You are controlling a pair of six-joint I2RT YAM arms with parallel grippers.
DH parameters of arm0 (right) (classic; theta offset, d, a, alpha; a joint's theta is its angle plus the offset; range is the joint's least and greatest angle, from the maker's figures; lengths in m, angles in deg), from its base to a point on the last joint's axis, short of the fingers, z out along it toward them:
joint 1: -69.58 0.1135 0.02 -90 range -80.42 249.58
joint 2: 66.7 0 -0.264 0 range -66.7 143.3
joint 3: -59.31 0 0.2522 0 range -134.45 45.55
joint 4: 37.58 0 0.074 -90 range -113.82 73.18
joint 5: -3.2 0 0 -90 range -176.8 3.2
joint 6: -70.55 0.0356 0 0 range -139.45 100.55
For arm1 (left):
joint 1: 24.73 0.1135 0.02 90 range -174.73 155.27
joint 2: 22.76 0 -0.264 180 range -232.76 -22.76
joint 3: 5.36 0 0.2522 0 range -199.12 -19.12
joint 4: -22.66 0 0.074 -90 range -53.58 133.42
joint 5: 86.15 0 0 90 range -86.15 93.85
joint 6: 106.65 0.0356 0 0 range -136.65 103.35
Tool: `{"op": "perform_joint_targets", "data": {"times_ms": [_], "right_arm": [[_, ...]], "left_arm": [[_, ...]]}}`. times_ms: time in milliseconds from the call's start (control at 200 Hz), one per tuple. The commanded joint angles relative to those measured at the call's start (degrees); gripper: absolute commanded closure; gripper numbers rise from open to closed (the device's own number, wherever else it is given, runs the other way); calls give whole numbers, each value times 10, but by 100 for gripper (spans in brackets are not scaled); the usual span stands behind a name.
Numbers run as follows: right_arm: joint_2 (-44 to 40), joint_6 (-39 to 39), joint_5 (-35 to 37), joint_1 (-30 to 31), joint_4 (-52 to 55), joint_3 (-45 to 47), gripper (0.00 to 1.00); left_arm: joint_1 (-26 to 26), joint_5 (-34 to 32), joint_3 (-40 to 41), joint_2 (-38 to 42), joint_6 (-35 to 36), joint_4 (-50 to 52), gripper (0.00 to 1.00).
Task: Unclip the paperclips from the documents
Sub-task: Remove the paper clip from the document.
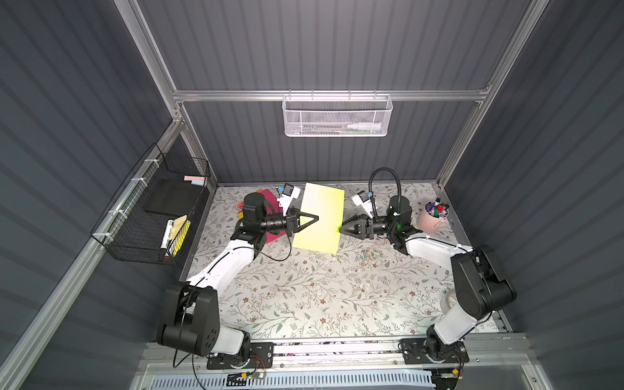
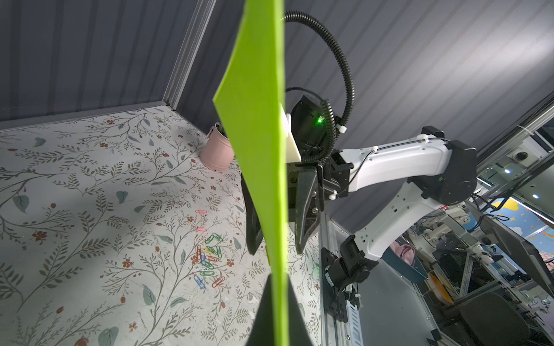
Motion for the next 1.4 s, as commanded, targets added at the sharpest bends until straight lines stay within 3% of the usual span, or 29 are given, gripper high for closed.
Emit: {"op": "perform_joint_targets", "data": {"times_ms": [0,190,390,575,700,1081,1396], "right_arm": [[13,12,-11,6,-25,6,55],[20,12,6,5,-43,14,52],[37,88,2,6,-142,12,73],[40,98,-5,6,-152,14,91],[37,96,-8,5,-151,19,98],[33,78,-24,-11,-114,19,94],[28,50,-11,-23,-61,19,93]], "left_arm": [[4,4,-11,13,-7,-15,100],[5,8,-12,16,-9,-14,100],[5,7,-9,13,-5,-9,100],[7,2,-9,14,-3,-4,100],[10,-3,-12,14,10,16,100],[22,-39,-55,2,114,162,100],[26,-25,-62,0,120,158,100]]}}
